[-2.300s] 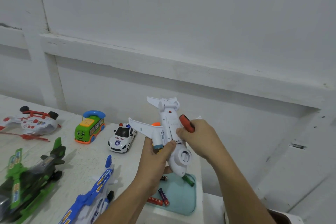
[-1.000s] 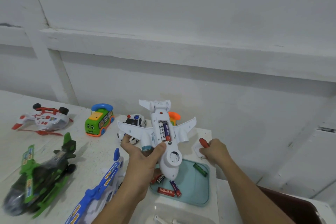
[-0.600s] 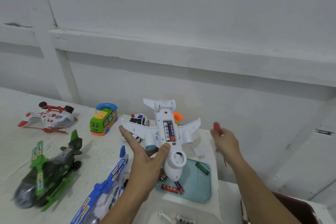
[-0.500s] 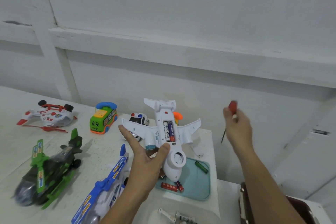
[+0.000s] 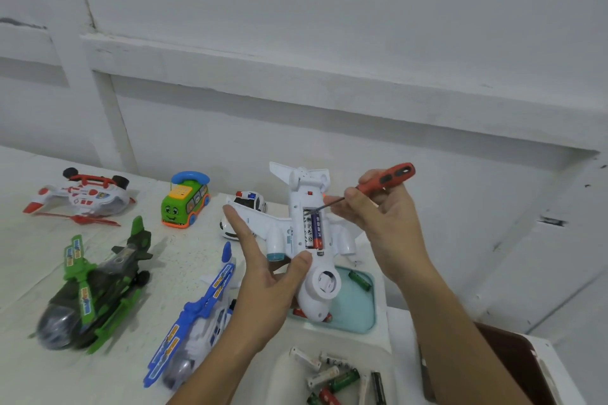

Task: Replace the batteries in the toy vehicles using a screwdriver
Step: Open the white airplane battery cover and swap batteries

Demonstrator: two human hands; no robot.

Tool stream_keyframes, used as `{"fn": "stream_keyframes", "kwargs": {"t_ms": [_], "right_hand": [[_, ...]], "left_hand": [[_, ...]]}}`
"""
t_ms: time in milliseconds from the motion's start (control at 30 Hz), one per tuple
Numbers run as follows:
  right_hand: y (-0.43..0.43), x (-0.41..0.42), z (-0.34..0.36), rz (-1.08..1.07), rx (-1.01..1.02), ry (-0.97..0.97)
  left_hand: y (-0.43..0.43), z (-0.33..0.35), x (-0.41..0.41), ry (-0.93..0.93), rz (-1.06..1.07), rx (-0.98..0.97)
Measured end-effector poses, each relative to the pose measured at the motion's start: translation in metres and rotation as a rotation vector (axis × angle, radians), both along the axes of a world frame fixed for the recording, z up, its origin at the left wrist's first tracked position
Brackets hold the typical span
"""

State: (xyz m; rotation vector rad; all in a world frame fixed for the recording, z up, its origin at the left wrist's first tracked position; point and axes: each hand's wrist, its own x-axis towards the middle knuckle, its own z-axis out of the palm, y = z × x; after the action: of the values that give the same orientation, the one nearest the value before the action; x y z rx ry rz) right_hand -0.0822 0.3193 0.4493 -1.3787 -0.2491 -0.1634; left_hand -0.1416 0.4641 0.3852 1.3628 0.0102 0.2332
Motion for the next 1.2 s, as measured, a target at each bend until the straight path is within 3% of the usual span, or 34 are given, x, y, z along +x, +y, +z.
{"fn": "stream_keyframes", "kwargs": {"t_ms": [300, 667, 1200], "right_hand": [[0.013, -0.013, -0.008, -0.022, -0.019, 0.036], [0.011, -0.027, 0.000, 0.030, -0.242, -0.022], [-0.018, -0.068, -0.008, 0.012, -0.116, 0.165]], "left_hand": [[0.013, -0.002, -0.007, 0.042, -0.102, -0.012], [0.022, -0.008, -0.014, 0.037, -0.170, 0.036], [0.035, -0.015, -0.023, 0.004, -0.342, 0.306]]}}
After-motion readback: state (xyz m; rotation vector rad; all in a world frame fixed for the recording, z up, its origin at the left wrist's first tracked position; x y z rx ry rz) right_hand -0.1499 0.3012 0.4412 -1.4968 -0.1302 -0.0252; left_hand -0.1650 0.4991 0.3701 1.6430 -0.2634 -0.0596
